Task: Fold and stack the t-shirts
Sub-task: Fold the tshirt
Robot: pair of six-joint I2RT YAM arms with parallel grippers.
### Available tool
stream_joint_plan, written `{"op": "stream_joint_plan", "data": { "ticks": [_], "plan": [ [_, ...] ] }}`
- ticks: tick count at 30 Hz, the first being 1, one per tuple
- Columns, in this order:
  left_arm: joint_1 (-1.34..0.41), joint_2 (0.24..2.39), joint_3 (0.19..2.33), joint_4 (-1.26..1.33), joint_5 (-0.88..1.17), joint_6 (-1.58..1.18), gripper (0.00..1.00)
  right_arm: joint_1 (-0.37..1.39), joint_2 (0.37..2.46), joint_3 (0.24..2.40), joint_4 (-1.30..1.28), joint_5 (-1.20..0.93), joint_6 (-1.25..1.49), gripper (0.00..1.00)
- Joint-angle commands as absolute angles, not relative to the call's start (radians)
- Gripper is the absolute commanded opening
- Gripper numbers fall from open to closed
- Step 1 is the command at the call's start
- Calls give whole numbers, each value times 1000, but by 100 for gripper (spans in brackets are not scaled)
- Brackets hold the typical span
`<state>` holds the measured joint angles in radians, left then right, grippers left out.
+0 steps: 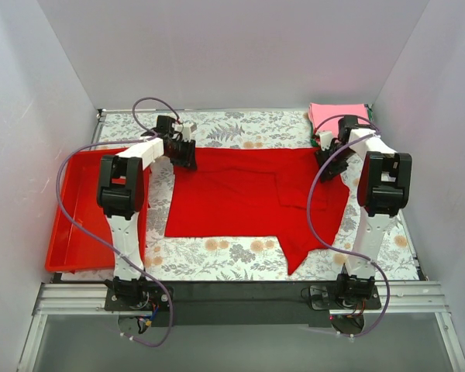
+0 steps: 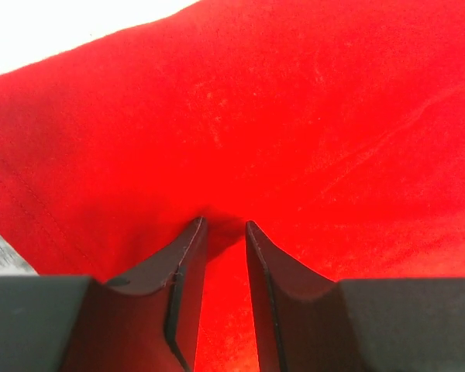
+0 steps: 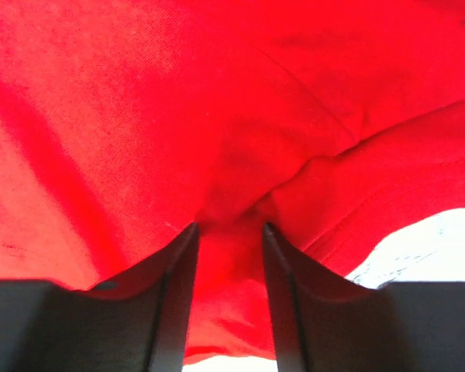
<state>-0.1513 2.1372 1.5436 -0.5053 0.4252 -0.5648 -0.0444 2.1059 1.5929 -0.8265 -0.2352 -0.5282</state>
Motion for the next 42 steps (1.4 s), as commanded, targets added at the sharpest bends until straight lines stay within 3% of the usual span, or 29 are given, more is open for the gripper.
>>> {"op": "stream_joint_plan", "data": {
  "ticks": [1,8,11,15,19,24,30,42],
  "plan": [
    [-140,2152,1609,-555,396,-540,27,-48,2119,1643,-776,-242,-549,47],
    [-140,1930,1585,-696,576,-453,38,-51,1844,1591,-968,-350,-718,53],
    [-155,1739,1433,-704,820,-329,40,-48,1685,1452,-1060,-394,-817,51],
    [-364,1495,1160,-571,897,-243,40,-48,1579,1257,-1195,-419,-888,42],
    [-691,1356,968,-352,755,-216,42,-48,1542,1085,-1230,-368,-902,42],
    [-1012,1481,917,-74,562,-132,44,-51,1545,1029,-1190,-364,-844,45],
    [-1201,1639,896,201,514,36,45,-52,1644,1045,-1120,-374,-787,44],
    [-1272,1853,974,279,588,218,46,-57,1766,1094,-1066,-397,-747,43]
  ]
}}
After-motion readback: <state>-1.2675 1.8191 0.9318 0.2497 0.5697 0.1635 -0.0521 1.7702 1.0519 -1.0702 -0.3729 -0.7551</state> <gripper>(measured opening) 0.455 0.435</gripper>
